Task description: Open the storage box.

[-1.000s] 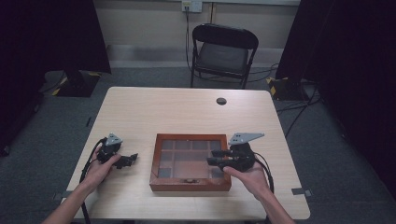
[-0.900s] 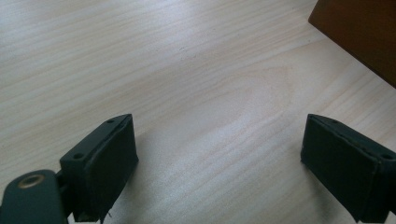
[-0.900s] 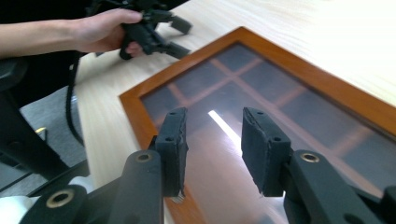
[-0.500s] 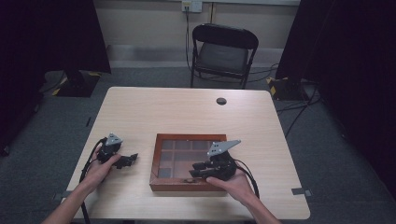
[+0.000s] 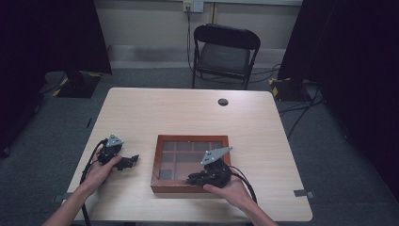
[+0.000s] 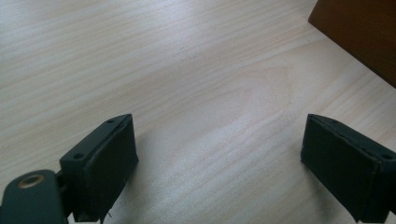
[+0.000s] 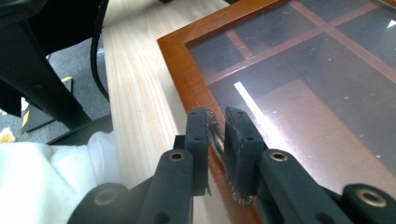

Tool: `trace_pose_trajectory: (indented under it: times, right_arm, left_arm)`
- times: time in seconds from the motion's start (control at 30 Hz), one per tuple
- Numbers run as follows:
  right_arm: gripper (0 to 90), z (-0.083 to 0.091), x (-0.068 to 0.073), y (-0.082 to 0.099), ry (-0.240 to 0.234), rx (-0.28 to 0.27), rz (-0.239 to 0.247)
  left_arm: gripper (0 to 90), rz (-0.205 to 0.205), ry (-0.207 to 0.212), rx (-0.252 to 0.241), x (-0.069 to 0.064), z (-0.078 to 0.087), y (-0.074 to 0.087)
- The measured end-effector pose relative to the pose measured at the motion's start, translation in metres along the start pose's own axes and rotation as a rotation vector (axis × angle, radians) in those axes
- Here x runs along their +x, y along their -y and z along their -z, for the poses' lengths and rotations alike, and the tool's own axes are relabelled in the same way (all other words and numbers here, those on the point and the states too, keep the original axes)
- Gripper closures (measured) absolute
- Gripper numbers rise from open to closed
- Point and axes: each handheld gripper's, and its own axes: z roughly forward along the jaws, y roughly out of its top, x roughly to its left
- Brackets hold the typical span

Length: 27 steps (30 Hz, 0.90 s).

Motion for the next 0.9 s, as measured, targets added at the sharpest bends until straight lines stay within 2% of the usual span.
trace_pose_trajectory:
  times: [0.07,0.1,0.4,0.6,0.9]
  right_arm:
    - [78.3,-0.001,-0.0012,0.0008,0.0,-0.002,-0.006]
    - [78.3,-0.0048,-0.0009,0.0029,0.008,0.02,0.011]
    - [80.7,-0.0058,-0.0021,0.0062,0.006,0.001,0.009]
    - [81.4,-0.006,-0.0011,0.0039,0.01,0.014,0.031]
    - [81.3,-0.0055,-0.0011,0.0023,0.008,0.029,0.008]
  left_arm:
    - [9.8,0.0,0.0,0.0,0.0,0.0,0.0]
    - [9.8,0.0,0.001,0.0,0.0,0.0,0.0]
    - [9.8,-0.002,0.001,0.001,0.0002,0.0,0.0]
    - [9.8,0.0,0.001,-0.001,0.0,-0.0002,0.0]
    - [9.8,0.0,0.001,-0.002,0.0,-0.0002,0.0]
